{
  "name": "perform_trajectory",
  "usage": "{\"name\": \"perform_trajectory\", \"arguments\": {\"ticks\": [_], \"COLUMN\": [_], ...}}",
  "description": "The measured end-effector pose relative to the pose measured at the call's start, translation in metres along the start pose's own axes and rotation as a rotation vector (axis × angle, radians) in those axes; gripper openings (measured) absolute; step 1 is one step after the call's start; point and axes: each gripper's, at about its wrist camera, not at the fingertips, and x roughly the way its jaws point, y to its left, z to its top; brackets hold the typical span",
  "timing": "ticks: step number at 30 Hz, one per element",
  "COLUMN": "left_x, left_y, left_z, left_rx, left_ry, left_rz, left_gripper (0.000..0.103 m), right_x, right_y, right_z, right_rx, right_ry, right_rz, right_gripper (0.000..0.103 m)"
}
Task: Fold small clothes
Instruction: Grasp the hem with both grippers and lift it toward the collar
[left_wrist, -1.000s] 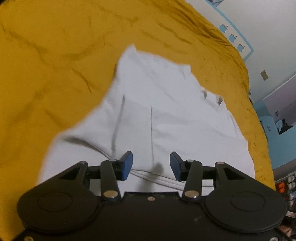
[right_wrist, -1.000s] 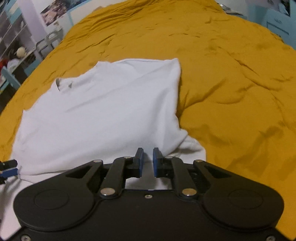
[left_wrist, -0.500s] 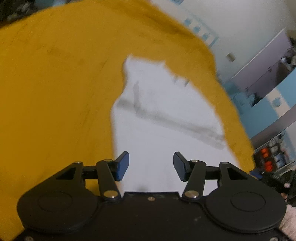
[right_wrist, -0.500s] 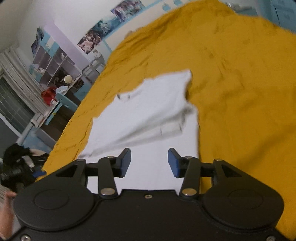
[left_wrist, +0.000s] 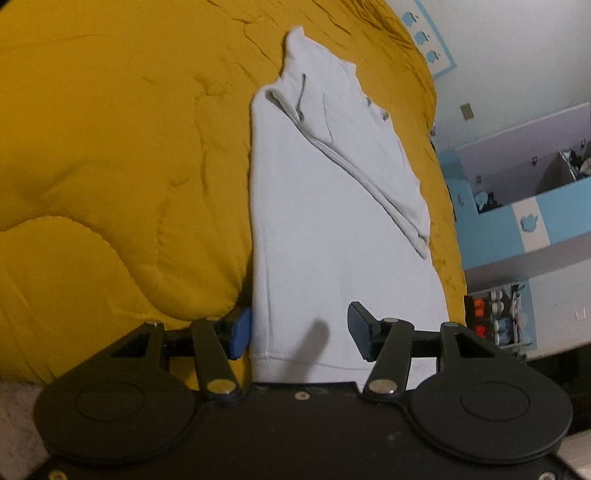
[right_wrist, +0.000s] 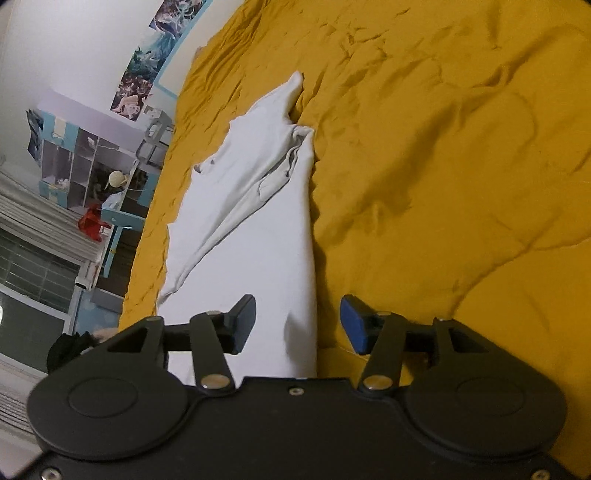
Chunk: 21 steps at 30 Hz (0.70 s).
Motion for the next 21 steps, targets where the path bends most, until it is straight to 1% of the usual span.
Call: {"name": "perform_trajectory", "arguments": {"ticks": [3,6,8,10,12,14,18,19,21], "left_x": [-0.003,-0.005,-0.007,-0.009,-0.008,-0.004,0.003,0.003,0.0], "left_y": [0.006,0.022,0.031,0.03,0.028,0.023,0.012,0.011,0.01], "left_z": [-0.005,-0.013,-0.023,-0.027,-0.027,-0.025,-0.02,-0.021,-0.025], "left_rx": [-0.032,-0.132,-0.17,-0.162,-0.155,-0.137,-0.091,-0.088,-0.1], "left_ry": [0.019,0.074,0.098,0.084,0.083,0.09,0.097,0.095,0.084], "left_rz": [-0.035,-0.111,-0.136,-0.141,-0.135,-0.127,-0.094,-0.085,-0.08], "left_gripper": [0.058,0.058,0.058,0.058,0.057,0.057,0.054,0.052,0.05], "right_x": [0.001,-0.005,-0.011,-0.016,-0.018,-0.017,-0.012,-0.011,-0.011], "right_y": [-0.001,-0.002,-0.001,-0.002,-0.007,-0.007,0.003,0.007,0.012], "right_z": [-0.003,-0.013,-0.022,-0.029,-0.032,-0.032,-0.033,-0.034,-0.037], "right_rx": [0.003,0.0,-0.019,-0.028,0.007,0.023,-0.008,-0.024,-0.055], "right_ry": [0.033,0.086,0.111,0.126,0.125,0.122,0.123,0.119,0.109], "right_rz": [0.035,0.087,0.116,0.144,0.165,0.164,0.147,0.142,0.124], "right_gripper": [0.053,0.053,0.053,0.053,0.053,0.054,0.068,0.07,0.071]}}
